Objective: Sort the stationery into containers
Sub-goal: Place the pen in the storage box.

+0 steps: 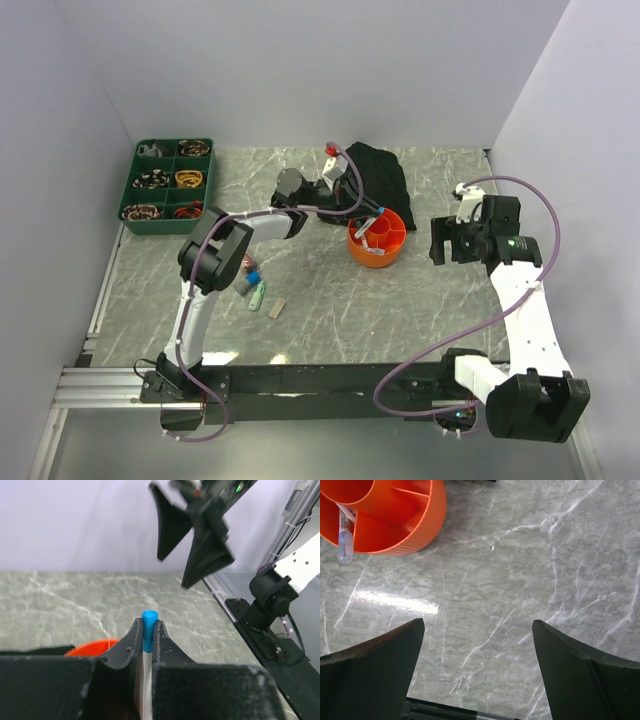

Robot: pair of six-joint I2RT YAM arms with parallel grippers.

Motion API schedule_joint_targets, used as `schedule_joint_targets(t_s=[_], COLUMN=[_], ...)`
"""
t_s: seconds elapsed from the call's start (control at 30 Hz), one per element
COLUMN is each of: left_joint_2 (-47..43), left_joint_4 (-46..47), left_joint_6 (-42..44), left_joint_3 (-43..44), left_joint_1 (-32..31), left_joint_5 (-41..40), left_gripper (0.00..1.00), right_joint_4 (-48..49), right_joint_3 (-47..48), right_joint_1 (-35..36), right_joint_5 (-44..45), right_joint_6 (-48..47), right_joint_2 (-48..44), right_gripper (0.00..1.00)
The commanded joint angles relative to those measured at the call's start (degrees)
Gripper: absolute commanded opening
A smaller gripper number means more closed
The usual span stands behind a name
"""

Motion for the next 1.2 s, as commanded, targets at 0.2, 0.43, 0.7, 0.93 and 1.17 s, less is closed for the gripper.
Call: schedule_joint_targets(t_s=[0.2, 0.43, 0.7, 0.93, 1.17], left_joint_2=[4.59, 1.69, -10.86, -34.73, -46.55], left_joint_4=[5.98, 8.79, 9.77, -22.66, -105.24], left_joint_6=[-1.3, -1.56, -3.93, 15.06, 65.67], left_joint_3=[1.77, -4.56, -12.11, -23.99, -18.7], left_joint_1=[2.13, 4.07, 9.5, 22.07, 24.8], left_joint_5=[-0.8, 2.27, 4.9, 5.89, -26.59], left_gripper=[0.21, 0.5, 0.51, 0.54, 0.59], right_joint_4=[-0.49, 0.03, -0.76, -0.32, 1.78], right_joint_3=[3.14, 3.67, 7.62, 12.54, 17.11], right_joint_1=[-0.46, -0.46, -0.28, 9.63, 24.49], right_joint_5=[1.37, 0.93, -2.41, -1.28, 0.75], right_joint_6=[-0.58, 0.03, -0.06, -2.42, -3.85], right_joint_2=[1.49, 2.37, 3.25, 4.04, 7.55], right_gripper=[0.97, 0.97, 0.97, 0.96, 0.95])
